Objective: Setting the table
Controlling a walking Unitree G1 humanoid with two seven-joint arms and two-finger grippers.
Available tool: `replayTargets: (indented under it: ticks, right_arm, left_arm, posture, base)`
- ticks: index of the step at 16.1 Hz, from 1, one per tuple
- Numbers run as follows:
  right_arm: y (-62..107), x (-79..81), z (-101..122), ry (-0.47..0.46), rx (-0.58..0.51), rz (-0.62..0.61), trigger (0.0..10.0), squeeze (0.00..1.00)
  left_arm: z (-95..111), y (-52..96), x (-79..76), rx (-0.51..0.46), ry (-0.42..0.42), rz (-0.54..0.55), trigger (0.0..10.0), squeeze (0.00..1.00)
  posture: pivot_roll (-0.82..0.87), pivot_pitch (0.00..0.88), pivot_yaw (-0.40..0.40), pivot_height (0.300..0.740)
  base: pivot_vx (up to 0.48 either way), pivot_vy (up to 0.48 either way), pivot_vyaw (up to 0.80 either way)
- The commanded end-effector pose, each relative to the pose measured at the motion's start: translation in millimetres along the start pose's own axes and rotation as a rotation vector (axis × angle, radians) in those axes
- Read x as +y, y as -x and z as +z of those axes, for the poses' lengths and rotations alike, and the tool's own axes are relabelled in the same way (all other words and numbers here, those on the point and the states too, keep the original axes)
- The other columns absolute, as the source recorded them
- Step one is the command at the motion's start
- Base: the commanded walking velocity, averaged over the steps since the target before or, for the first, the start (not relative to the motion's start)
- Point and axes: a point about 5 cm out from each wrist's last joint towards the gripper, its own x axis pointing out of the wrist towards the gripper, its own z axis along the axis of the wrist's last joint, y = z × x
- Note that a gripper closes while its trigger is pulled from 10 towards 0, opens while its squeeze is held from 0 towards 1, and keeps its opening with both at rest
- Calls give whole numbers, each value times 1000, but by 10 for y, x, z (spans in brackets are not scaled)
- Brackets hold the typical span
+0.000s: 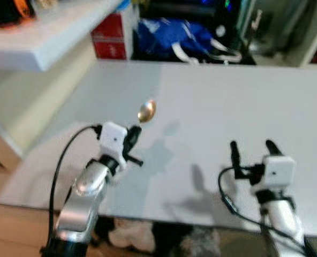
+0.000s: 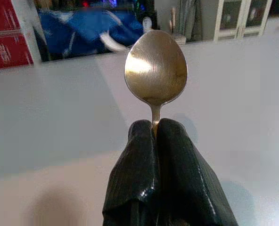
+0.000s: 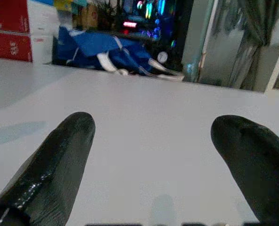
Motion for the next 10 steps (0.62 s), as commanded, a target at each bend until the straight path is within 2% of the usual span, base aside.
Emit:
replayTargets:
  ticks: [1, 3, 4, 6, 8, 10]
  right_arm:
    - [0, -1, 19, 12, -11, 0, 10000, 0]
    - [16, 7, 20, 11, -9, 2, 10000, 0]
    - [31, 13, 32, 13, -11, 6, 10000, 0]
    - [58, 6, 59, 18, -13, 12, 10000, 0]
    - [94, -22, 51, 30, -1, 16, 10000, 0]
    - [92, -37, 62, 34, -3, 12, 10000, 0]
  left_arm:
    - [55, -8, 41, -14, -16, 10, 0, 0]
    - [13, -32, 53, 25, -18, 20, 0, 0]
    - [-39, -99, 134, 84, 22, 88, 0, 0]
    - [-12, -243, 172, 112, 27, 132, 0, 0]
    - [204, -504, 166, 75, 57, 155, 0, 0]
    - [337, -610, 129, 51, 61, 139, 0, 0]
  posture:
    - [-124, 0, 44, 740]
    - [-127, 0, 45, 740]
    - [-129, 0, 45, 740]
    - [-139, 0, 36, 740]
    - [-148, 0, 29, 740]
    - [-165, 0, 39, 740]
  base:
    - [0, -461, 0]
    - [154, -407, 0]
    - [439, 0, 0]
    - [0, 0, 0]
    - [0, 0, 0]
    - [0, 0, 0]
